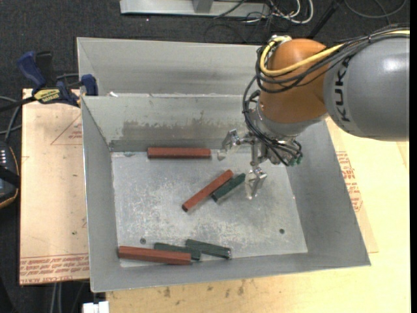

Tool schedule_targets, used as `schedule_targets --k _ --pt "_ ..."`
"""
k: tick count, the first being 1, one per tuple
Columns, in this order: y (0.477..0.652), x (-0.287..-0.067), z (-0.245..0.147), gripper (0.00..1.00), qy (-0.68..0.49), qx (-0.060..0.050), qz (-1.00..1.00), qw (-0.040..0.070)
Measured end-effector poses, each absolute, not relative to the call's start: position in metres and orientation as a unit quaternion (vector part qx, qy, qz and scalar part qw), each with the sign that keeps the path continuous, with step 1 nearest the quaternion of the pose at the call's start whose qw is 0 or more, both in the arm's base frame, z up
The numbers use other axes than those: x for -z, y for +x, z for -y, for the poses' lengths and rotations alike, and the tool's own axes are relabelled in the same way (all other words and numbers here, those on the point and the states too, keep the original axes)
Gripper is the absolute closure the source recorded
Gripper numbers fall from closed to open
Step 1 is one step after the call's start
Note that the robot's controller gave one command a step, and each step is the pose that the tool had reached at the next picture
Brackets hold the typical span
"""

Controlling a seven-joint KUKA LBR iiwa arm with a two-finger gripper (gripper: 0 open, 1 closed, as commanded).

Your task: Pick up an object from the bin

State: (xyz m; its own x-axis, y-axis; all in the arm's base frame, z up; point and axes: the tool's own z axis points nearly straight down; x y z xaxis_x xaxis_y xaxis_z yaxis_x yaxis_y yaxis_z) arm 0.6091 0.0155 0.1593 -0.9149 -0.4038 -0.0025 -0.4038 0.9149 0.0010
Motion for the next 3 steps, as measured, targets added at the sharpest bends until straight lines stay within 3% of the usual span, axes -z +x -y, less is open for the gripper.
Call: schedule_targets --k 1,2,3 --pt "0.627 -0.079 -0.007 1.0 -0.257 0.001 -0.966 0.009" --pt "0.627 -0.079 -0.007 1.0 -0.257 0.001 -0.966 0.009" --pt "0.618 -0.23 -0.011 1.0 -0.271 0.001 -0.962 0.006"
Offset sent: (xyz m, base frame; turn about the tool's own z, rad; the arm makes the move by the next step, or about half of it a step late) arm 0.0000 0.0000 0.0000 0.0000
